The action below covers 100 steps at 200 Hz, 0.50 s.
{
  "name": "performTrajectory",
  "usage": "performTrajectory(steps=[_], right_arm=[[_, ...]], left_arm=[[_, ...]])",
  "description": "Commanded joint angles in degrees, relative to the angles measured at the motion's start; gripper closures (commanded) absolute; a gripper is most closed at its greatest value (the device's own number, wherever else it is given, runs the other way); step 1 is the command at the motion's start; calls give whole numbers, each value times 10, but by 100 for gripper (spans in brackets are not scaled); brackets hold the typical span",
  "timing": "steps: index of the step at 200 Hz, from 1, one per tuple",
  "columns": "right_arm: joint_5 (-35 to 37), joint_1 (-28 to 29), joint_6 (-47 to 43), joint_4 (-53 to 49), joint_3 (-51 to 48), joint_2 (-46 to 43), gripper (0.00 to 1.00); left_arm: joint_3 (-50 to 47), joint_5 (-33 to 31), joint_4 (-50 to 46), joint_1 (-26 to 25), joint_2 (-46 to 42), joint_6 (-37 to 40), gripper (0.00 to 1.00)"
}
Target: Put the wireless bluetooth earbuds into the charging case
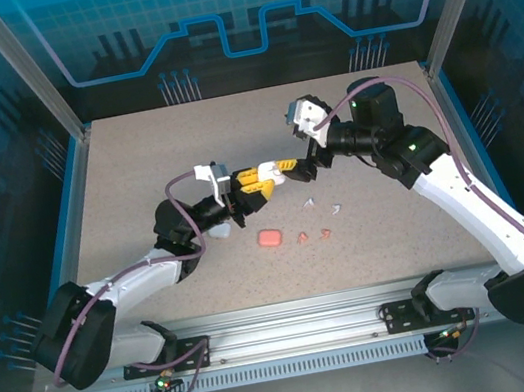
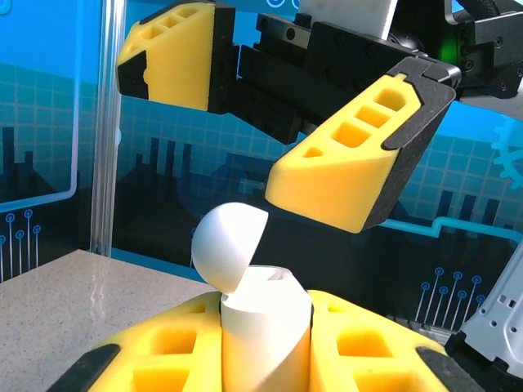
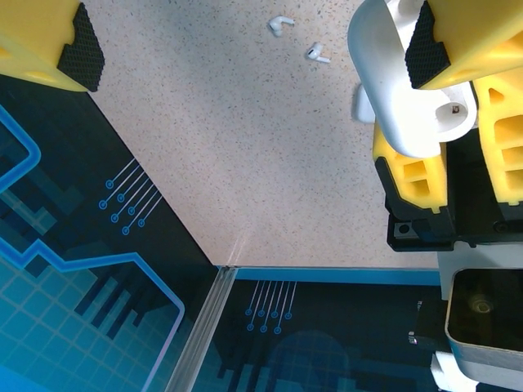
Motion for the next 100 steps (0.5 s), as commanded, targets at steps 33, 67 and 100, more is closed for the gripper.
performTrajectory(steps=[33, 67, 100], right_arm=[[16, -9, 29, -12, 30, 17, 1], [18, -13, 34, -14, 34, 14, 1], [8, -25, 50, -12, 36, 6, 1]], left_arm=[[-9, 13, 6, -3, -25, 18, 100], [-10, 13, 3, -4, -27, 19, 100], [-10, 13, 3, -4, -26, 19, 100]])
